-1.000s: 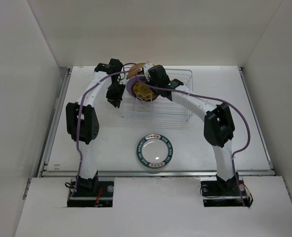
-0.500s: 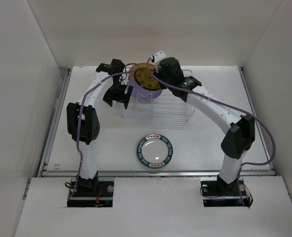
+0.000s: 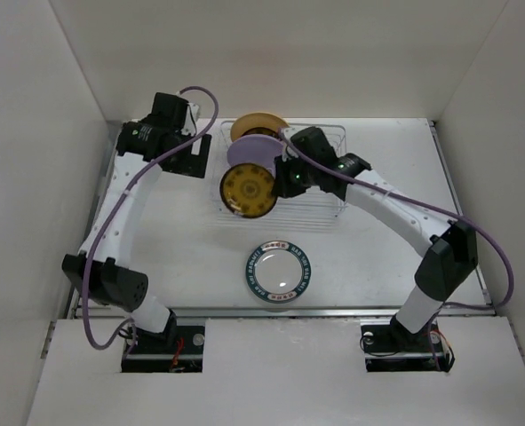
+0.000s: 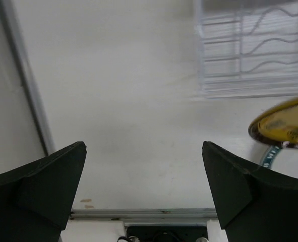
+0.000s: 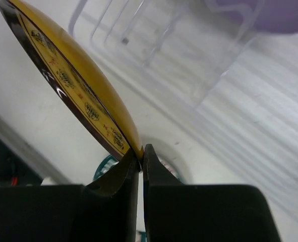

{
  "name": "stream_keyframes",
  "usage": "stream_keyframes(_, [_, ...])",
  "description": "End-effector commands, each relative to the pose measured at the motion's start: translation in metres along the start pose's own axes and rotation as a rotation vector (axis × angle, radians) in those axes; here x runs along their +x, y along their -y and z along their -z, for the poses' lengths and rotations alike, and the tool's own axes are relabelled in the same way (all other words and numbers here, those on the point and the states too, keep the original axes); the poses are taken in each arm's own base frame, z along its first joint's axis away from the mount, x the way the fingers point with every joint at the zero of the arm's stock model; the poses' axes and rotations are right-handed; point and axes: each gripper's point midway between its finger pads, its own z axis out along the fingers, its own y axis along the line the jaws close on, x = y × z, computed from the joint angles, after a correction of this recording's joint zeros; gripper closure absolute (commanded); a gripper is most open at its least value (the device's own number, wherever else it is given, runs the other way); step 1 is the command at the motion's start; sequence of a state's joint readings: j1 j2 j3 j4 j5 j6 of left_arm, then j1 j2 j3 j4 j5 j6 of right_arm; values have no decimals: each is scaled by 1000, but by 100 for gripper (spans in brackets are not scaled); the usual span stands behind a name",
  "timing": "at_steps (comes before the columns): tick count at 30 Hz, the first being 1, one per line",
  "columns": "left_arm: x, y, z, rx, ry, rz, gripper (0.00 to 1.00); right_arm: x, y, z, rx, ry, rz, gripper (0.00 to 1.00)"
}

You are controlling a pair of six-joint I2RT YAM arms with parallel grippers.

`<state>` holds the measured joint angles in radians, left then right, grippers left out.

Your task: Unload the plates from the dish rack

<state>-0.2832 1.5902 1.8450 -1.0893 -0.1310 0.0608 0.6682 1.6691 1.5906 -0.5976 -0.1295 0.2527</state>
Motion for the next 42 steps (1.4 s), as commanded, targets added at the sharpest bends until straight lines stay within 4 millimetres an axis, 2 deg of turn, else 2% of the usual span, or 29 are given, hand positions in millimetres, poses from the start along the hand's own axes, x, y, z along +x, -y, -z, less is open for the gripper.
stream_keyframes(1, [19,-53,13,-216,-7,73,0,41,-71,-18,-239,-137,-78,100])
stream_keyframes(2, [22,-69,17,-244,-3,114,0,52,-80,-25,-251,-174,-94,100])
stream_keyframes(3, [26,-76,19,-257,-6,133,0,61,-101,-28,-319,-209,-75,100])
stream_keyframes(4, [30,-82,23,-268,-10,147,0,71,-109,-45,-335,-255,-88,100])
stream_keyframes(5, [32,-92,31,-286,4,176,0,78,-117,-52,-354,-282,-82,100])
stream_keyframes(6, [37,-93,33,-281,-4,182,0,86,-121,-59,-352,-312,-79,100])
stream_keyframes(7, [40,-95,36,-286,0,190,0,90,-135,-62,-377,-331,-64,100])
stream_keyframes(8, [44,-93,41,-273,10,192,0,109,-132,-76,-354,-395,-71,100])
stream_keyframes(11, [48,-92,48,-247,43,206,0,134,-133,-91,-345,-463,-71,100])
stream_keyframes(13, [50,-86,53,-212,59,195,0,137,-131,-100,-334,-462,-71,96])
stream_keyframes(18, [52,-81,49,-184,50,192,0,147,-133,-125,-308,-471,-45,91])
stream_keyframes(22, [49,-79,51,-165,60,184,0,152,-133,-128,-292,-475,-37,74])
stream_keyframes(23, [47,-77,50,-155,70,185,0,152,-130,-130,-277,-468,-35,62])
stream_keyframes(25, [44,-74,43,-137,60,183,0,148,-127,-120,-257,-468,-13,51])
stream_keyframes(26, [42,-73,36,-123,43,170,0,144,-125,-117,-253,-456,13,42])
stream_keyframes(28, [33,-66,29,-71,40,146,0,138,-126,-107,-264,-441,40,35])
stream_keyframes(29, [20,-65,22,-55,43,146,0,124,-134,-92,-300,-405,57,34])
stream_keyframes(31, [3,-63,16,-31,53,131,0,103,-124,-80,-305,-360,48,31])
stream_keyframes(32, [-6,-59,12,-14,60,121,0,87,-123,-61,-312,-320,45,30])
stream_keyframes(33, [-25,-53,4,6,76,95,0,79,-119,-53,-310,-298,39,30])
stream_keyframes(34, [-35,-46,-1,24,83,81,2,66,-116,-43,-312,-263,34,28])
stream_keyframes(35, [-43,-38,-5,49,84,44,2,54,-105,-34,-300,-231,18,26])
stream_keyframes(36, [-60,-31,-16,67,96,22,3,38,-100,-18,-288,-177,17,25])
stream_keyframes(37, [-70,-15,-21,96,110,-15,5,27,-93,-10,-272,-143,11,22])
stream_keyframes(38, [-78,-4,-26,120,123,-44,5,19,-72,-7,-216,-121,-13,22])
stream_keyframes(39, [-85,4,-33,131,136,-92,6,13,-61,3,-186,-105,-25,22])
stream_keyframes(40, [-90,24,-47,156,130,-142,6,12,-49,3,-151,-105,-40,22])
stream_keyframes(41, [-101,34,-53,164,167,-175,6,4,-39,9,-125,-85,-52,22])
stream_keyframes(42, [-106,43,-58,172,184,-211,6,-2,-16,9,-70,-73,-79,22])
